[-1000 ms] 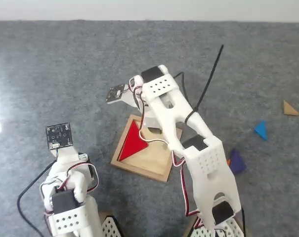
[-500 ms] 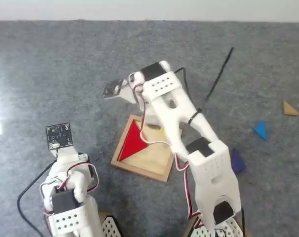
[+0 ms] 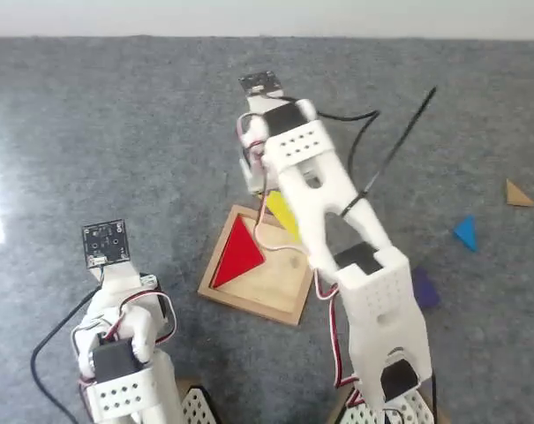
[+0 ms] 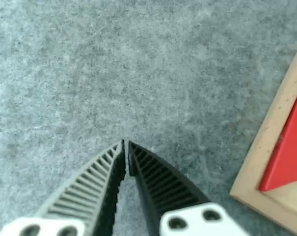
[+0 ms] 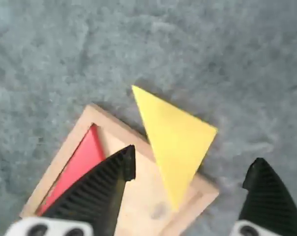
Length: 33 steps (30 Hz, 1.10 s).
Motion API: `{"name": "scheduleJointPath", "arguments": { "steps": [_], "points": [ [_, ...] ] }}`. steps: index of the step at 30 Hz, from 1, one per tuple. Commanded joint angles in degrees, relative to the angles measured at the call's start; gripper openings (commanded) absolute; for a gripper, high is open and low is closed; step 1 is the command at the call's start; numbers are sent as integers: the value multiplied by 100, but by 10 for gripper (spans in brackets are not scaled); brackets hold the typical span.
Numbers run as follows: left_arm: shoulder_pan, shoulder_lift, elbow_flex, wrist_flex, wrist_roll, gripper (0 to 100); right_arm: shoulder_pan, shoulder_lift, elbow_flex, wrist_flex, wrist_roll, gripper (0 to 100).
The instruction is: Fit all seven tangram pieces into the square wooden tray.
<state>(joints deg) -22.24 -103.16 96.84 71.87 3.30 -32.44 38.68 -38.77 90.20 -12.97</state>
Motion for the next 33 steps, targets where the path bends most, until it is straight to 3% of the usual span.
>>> {"name": "scheduleJointPath", "arguments": {
  "steps": [1,12,18,23,26,33],
  "points": [
    [-18,-97,-40,44,-26,13,-75,127,-290,-127,-360,353],
    [-26,-97,-40,44,-26,13,-66,945,-387,-224,510,353],
    [-26,-97,-40,44,-26,13,136,1297,-457,-655,580,351],
    [-26,-97,-40,44,-26,13,365,1657,-695,-769,1169,351],
    [-26,-97,-40,44,-26,13,462,1815,-985,-646,1284,351],
    [-26,-97,-40,44,-26,13,673,2352,-1653,400,2312,351]
  ]
}}
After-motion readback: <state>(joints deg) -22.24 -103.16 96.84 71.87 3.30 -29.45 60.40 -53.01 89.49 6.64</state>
